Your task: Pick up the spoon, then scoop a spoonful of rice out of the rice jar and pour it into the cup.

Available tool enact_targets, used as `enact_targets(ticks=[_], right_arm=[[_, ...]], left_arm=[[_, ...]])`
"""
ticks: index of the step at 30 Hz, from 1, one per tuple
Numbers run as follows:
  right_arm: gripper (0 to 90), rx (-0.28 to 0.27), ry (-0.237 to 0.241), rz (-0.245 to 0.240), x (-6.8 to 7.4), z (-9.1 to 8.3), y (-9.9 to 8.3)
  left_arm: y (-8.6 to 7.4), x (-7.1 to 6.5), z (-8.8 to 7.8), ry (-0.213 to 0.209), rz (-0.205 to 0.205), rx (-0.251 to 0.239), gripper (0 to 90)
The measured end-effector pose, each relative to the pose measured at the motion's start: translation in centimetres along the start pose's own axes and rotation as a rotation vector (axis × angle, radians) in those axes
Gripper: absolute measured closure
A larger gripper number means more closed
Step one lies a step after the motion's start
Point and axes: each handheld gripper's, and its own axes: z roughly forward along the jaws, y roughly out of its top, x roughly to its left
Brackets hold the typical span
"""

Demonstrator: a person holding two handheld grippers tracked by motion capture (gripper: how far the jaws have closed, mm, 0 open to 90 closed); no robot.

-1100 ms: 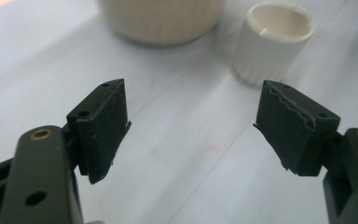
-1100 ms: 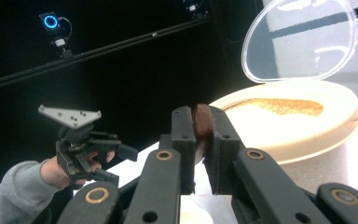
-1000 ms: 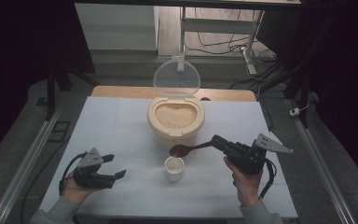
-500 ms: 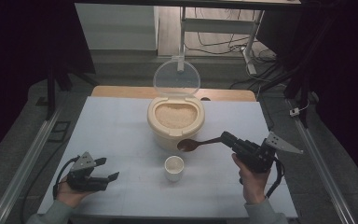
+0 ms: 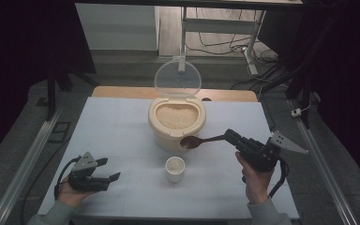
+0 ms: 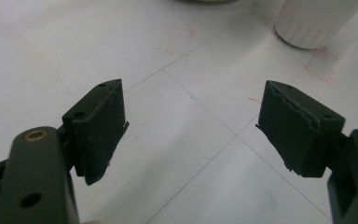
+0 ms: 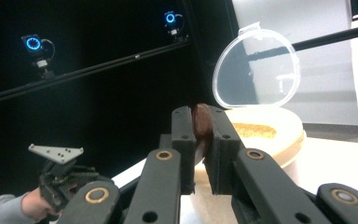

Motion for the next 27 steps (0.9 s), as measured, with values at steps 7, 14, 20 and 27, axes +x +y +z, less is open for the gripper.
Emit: enact_targets(ticks=[7, 14, 20, 27], right_arm=[[82.7, -0.058, -0.011, -0.004, -0.4, 0.5, 1.5], [82.8, -0.107, -0.059, 0.0, -1.4, 1.1, 3.3], [82.7, -0.088, -0.104, -0.014, -2.1, 2.6, 4.2], [82.7, -0.01, -0.183, -0.053, -2.7, 5.6, 4.6]], left_arm=[[0.1, 0.0, 0.1, -0.003, 0.005, 0.002, 22.7], [0.1, 0.0, 0.1, -0.003, 0.009, 0.007, 22.7], [0.0, 0.0, 0.3, -0.009, 0.009, 0.019, 22.4], [0.0, 0.0, 0.4, -0.012, 0.012, 0.025, 22.1]])
